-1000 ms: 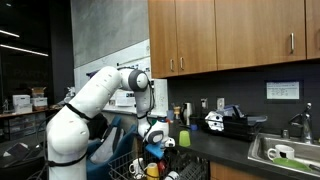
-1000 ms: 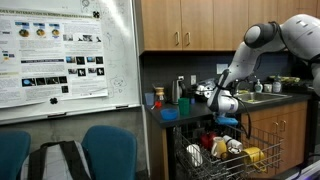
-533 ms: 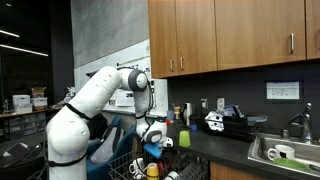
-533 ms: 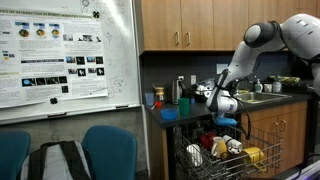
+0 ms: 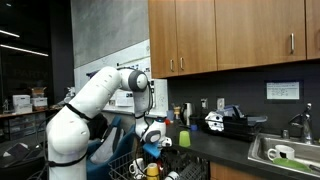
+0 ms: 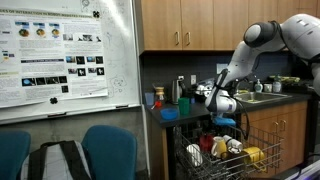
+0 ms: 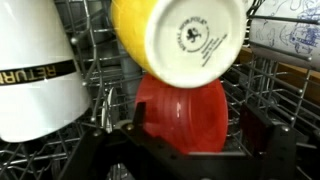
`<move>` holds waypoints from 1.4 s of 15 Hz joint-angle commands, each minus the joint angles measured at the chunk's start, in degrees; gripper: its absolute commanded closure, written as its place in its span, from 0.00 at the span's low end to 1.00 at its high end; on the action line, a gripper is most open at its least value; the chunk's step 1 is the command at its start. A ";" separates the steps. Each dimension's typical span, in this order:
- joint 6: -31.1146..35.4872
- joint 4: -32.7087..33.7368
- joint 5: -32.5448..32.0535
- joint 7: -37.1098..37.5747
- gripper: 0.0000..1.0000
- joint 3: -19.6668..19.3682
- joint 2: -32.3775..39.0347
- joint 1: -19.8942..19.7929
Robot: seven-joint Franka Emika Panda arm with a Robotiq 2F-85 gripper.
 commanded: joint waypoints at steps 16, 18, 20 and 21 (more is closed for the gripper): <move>-2.22 3.87 -4.79 5.13 0.00 -7.76 2.37 6.48; -2.69 4.47 -5.32 5.48 0.00 -8.05 2.90 6.95; -2.63 5.21 -5.20 4.87 0.00 -6.65 3.63 6.22; -2.64 5.45 -5.08 4.65 0.00 -6.13 3.94 6.02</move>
